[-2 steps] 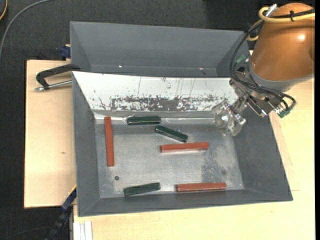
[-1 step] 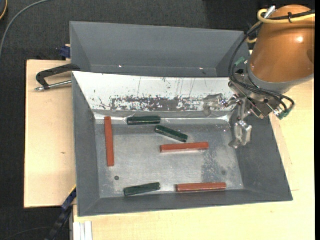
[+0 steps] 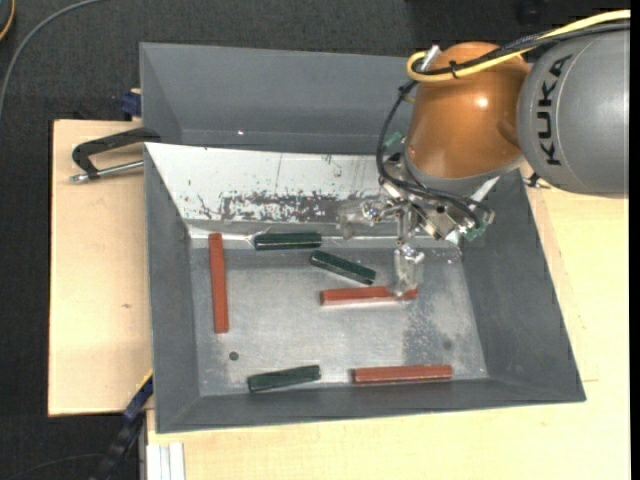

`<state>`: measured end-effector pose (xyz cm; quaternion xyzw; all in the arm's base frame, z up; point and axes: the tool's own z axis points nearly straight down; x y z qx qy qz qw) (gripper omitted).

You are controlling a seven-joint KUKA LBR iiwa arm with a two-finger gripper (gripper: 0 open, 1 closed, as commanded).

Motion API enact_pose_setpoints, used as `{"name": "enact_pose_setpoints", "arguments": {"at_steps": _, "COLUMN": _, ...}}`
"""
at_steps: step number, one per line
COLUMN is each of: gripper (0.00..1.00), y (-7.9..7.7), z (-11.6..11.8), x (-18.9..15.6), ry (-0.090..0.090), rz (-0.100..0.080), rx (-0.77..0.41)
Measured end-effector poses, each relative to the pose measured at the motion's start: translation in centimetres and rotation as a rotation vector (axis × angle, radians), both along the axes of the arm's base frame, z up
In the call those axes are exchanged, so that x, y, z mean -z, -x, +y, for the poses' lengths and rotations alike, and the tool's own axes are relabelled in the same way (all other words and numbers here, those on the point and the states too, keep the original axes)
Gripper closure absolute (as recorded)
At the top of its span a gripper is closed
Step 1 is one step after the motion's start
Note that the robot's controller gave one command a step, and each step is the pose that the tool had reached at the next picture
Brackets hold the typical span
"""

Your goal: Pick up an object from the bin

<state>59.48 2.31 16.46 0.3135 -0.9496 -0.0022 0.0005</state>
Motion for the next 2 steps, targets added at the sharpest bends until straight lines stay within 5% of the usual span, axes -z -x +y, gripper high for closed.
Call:
{"name": "enact_pose_setpoints", "arguments": {"at_steps": 1, "gripper": 0.0, "y": 0.9, "z": 0.8, "x": 9.0, "ry": 0.002, "rz": 0.003, "rx": 0.109}}
{"name": "enact_pose_setpoints", "arguments": {"at_steps": 2, "gripper": 0.0, "y": 1.7, "z": -5.8, "x": 9.3, "ry": 0.004, "rz": -0.004, "rx": 0.183}}
